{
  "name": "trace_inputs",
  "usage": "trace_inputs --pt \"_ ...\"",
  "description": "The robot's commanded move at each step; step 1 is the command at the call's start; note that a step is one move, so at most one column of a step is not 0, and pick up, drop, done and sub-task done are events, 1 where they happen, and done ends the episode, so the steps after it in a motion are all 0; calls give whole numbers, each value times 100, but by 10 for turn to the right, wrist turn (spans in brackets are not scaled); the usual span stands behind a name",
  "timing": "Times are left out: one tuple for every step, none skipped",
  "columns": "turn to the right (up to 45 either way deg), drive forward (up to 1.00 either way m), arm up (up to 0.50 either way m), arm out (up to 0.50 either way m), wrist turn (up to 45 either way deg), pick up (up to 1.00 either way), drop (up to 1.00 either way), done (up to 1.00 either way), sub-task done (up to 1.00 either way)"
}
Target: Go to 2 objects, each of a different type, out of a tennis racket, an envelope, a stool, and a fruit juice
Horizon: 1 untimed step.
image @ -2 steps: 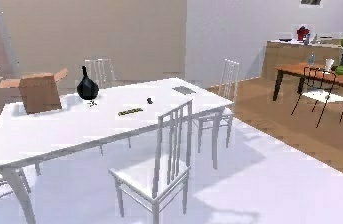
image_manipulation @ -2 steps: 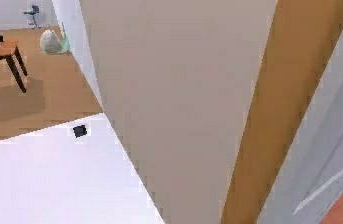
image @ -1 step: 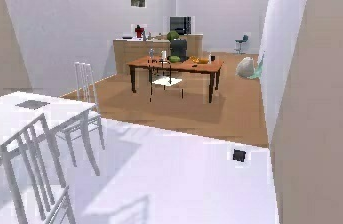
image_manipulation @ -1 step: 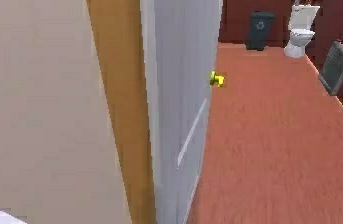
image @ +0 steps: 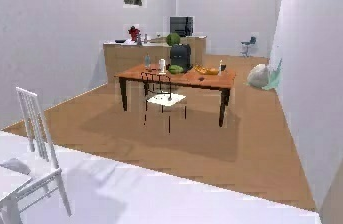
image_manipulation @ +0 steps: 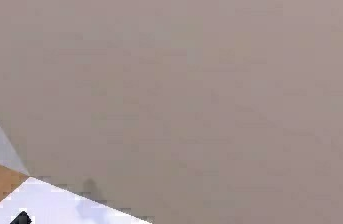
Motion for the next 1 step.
trace_inputs --pt "-450 0 0 0 0 0 0 0 0"
